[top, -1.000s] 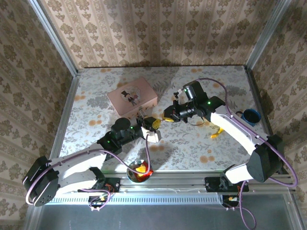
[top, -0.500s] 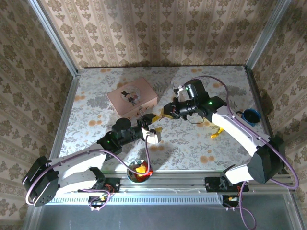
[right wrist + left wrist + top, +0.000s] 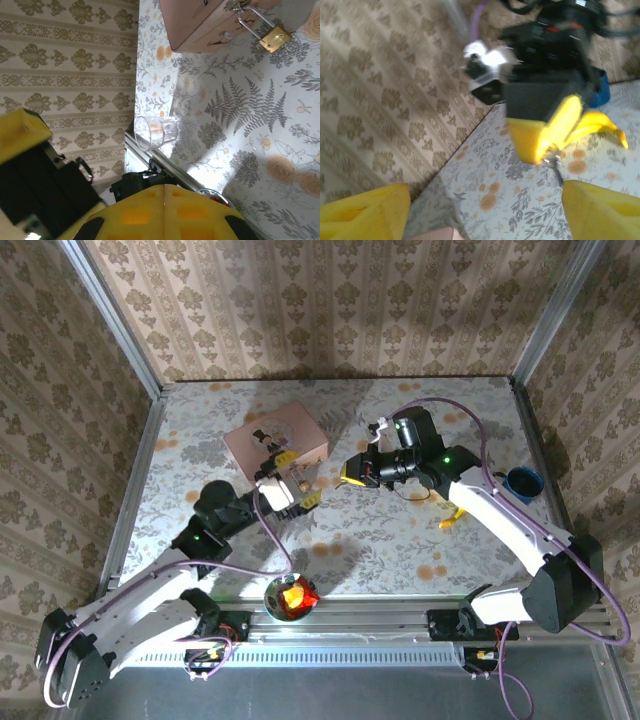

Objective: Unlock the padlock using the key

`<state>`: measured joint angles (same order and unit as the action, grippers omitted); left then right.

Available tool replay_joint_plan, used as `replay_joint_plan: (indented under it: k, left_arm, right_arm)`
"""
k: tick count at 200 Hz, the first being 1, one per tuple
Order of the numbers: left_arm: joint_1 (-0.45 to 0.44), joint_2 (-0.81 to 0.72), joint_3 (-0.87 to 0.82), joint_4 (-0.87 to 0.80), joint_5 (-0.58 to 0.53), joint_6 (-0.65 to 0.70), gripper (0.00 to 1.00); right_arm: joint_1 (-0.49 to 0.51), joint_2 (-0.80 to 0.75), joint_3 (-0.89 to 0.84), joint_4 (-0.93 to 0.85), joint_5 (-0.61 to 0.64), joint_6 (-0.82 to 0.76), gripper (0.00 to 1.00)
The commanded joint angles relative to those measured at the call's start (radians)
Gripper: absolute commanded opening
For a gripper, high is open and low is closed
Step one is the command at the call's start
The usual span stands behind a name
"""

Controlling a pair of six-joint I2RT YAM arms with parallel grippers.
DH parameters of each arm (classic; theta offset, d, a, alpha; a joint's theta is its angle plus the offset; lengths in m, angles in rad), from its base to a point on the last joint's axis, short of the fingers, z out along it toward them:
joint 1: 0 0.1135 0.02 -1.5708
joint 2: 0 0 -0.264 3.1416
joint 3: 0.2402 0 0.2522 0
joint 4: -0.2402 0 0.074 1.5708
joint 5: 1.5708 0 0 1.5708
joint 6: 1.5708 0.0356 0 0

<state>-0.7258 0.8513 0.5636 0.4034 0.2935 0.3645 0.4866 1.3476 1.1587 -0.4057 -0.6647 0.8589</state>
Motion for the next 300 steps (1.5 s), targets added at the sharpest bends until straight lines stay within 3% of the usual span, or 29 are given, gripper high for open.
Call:
replay_joint_plan:
  k: [1,35,121,206,300]
  left_arm:
    - [0.038,-0.026,0.065,-0.073,0.038,-0.257,0.85]
    - [0.063,-0.033,0.078,-0.102,0.041,-0.378,1.00]
    - [0.262,0.018,0.167,-0.256,0.008,-0.864,1.00]
    - [0.262,0.005,0.130,-0.291,-0.065,-0.986,0.99]
    - [0.264,0.089,0.085,-0.163,-0.006,-1.117,0.91]
  right_arm:
    - [-0.006,-0.039,-0.028,0.048,0.040,-0.026,0.00]
    - [-0.014,-0.051,-0.062,0.107,0.058,-0.017,0.00]
    - [-0.043,-0.097,-0.173,0.268,0.095,0.018,0.00]
    - [-0.068,-0.100,-0.240,0.426,0.106,0.075,0.00]
    - [-0.069,-0.088,-0.275,0.523,0.125,0.115,0.00]
